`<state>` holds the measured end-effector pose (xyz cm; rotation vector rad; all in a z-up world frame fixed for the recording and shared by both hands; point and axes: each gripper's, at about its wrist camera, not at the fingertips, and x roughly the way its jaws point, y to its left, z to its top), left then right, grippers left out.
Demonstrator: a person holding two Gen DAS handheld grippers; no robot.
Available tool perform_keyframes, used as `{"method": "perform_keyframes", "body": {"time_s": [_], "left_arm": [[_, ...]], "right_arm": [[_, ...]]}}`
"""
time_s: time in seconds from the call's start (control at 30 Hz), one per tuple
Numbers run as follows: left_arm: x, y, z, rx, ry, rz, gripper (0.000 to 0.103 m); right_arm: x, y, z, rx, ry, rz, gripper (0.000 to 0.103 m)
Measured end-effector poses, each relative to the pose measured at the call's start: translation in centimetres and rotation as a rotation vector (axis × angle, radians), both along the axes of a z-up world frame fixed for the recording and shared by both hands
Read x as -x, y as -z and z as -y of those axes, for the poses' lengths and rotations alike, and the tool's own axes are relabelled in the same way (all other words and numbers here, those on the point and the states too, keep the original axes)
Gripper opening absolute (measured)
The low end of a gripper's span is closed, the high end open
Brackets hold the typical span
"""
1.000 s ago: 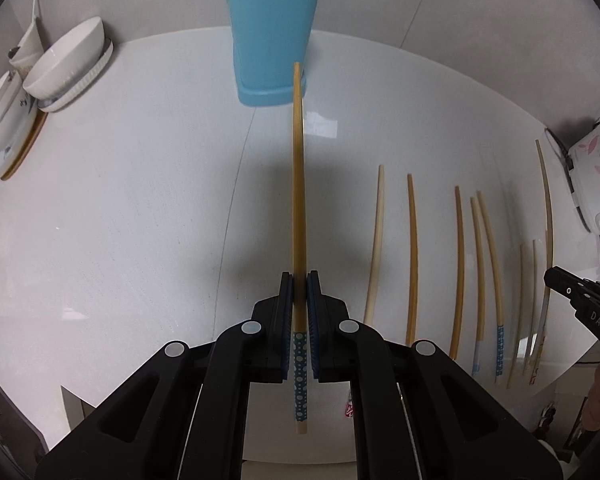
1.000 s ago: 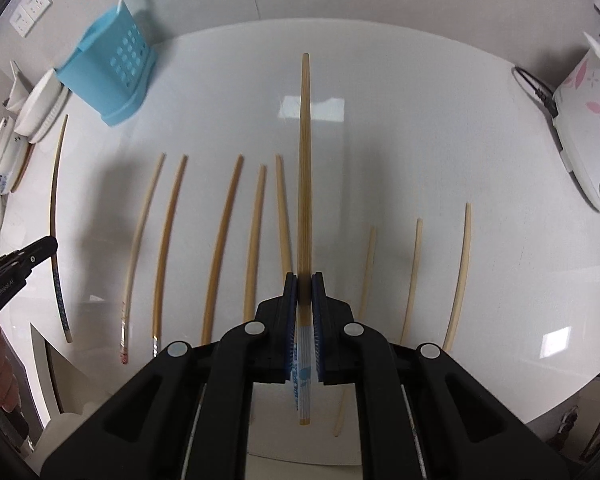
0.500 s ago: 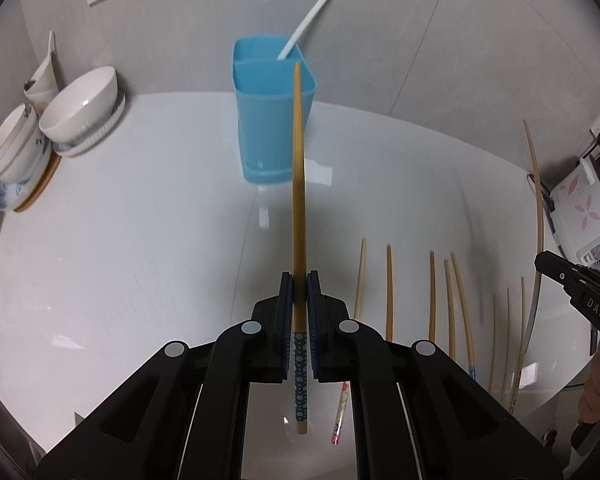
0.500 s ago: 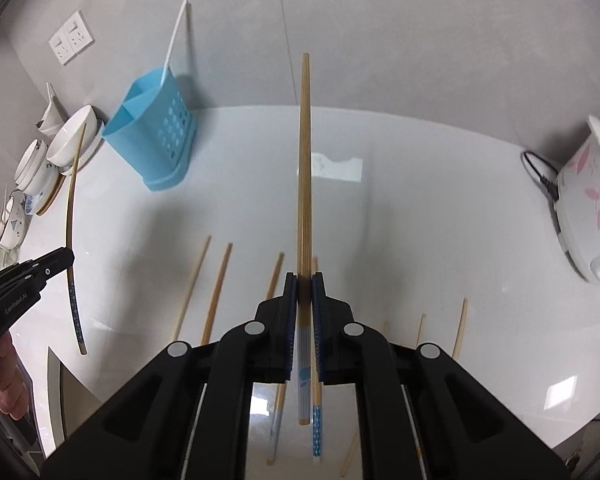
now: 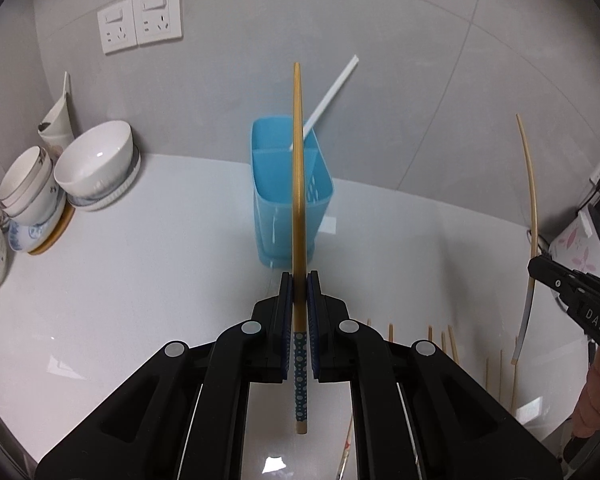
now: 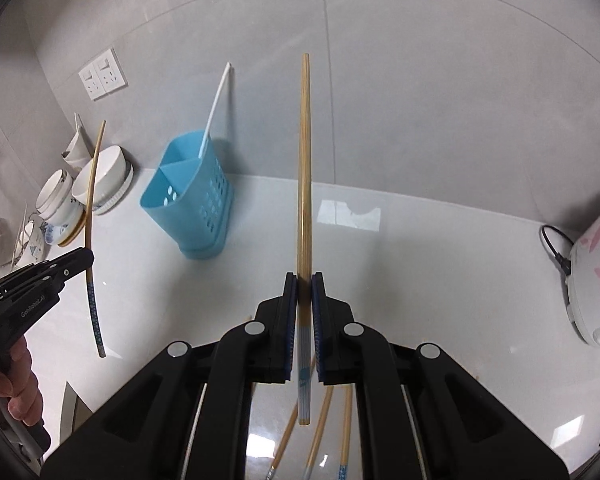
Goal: Organize utensils
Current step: 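Lift the blue-patterned chopstick and carry it to the blue holder cup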
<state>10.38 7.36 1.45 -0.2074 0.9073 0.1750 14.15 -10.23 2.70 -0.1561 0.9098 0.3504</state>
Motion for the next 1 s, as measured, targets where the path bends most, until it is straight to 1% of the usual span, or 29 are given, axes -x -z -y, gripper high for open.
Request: {"method": "perform_keyframes", "body": {"time_s": [0.23,0.33,0.47,0.63,0.8,1.0], "left_arm": [[-1.8,-2.5,-1.3,0.006,-0.010,0.114,0.006],[-2.7,-3.1,-1.7,0.009,-0.009,0.153,0.006],[-4.0,-3.6,-2.6,0.019,-0.002,0.227,0.007],[-5.6,-3.8,-3.4,0.027,0.023,0.319,0.007],[-7.3,-3.4,-3.9,0.028,0.036,0.384,0.007],[-9.3,-1.8,-4.6,0.033,0.042,0.439,0.007]], "right_arm": [[-1.7,-2.0,-2.3,-0.041,-0.032,0.061,0.007],[-2.5,-2.7,-3.3,-0.061,-0.044,0.081,0.007],[-3.5,-3.6,-5.0,-0.086,-0.066,0.122,0.007],[-4.8,-4.1,-7.0,-0.112,-0.085,0.152,0.007],[-6.2,-4.0,-8.7,-0.136,-0.099,0.171,0.007],[-7.8,-3.0,-10.1,-0.152,-0.106,0.177,0.007]]}}
